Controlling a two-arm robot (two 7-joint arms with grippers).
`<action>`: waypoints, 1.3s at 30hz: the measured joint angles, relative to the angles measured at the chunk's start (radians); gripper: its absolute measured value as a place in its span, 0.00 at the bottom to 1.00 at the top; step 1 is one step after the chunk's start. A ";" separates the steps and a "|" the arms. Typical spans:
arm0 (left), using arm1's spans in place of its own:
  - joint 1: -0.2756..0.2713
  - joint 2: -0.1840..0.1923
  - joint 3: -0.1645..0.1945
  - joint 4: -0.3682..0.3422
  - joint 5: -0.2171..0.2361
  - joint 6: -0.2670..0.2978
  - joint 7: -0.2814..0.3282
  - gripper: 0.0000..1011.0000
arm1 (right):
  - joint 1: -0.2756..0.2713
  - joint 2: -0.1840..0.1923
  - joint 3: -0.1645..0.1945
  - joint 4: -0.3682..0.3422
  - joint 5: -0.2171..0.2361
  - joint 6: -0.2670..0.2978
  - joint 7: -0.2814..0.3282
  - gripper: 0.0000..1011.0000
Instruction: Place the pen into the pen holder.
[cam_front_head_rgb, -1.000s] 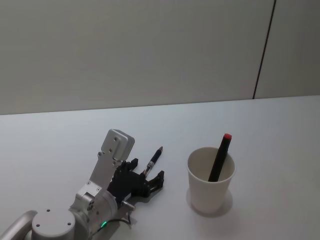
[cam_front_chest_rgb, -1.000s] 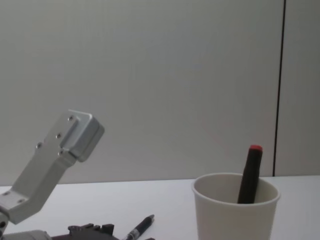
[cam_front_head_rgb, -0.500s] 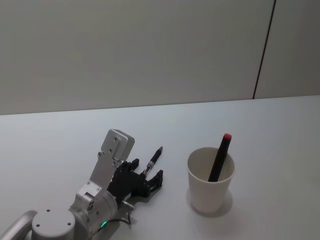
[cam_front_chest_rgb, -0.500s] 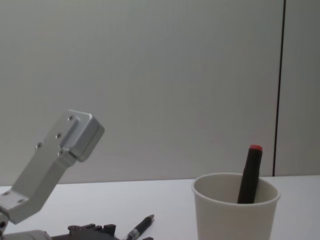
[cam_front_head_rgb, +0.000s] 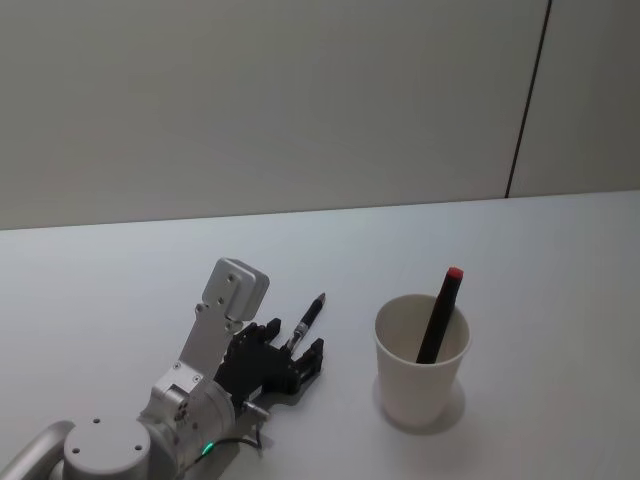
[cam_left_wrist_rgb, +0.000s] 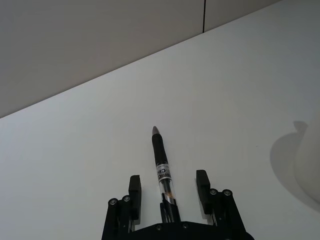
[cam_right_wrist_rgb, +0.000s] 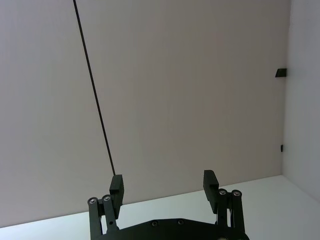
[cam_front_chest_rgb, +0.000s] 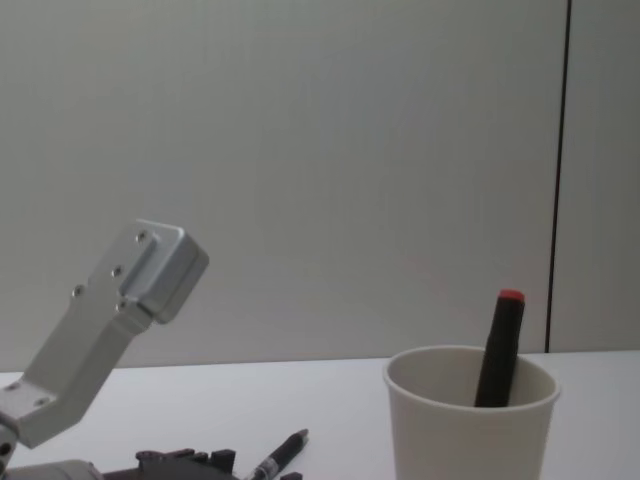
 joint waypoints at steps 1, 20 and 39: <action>0.000 0.000 0.000 0.000 0.000 0.000 0.000 0.66 | 0.000 0.000 0.000 0.000 0.000 0.000 0.000 0.99; 0.000 0.000 0.000 0.000 0.000 0.000 0.000 0.54 | 0.000 0.000 0.000 0.000 0.000 0.000 0.000 0.99; 0.000 0.000 0.000 0.000 0.000 0.000 0.000 0.41 | 0.000 0.000 0.000 0.000 0.000 0.000 0.000 0.99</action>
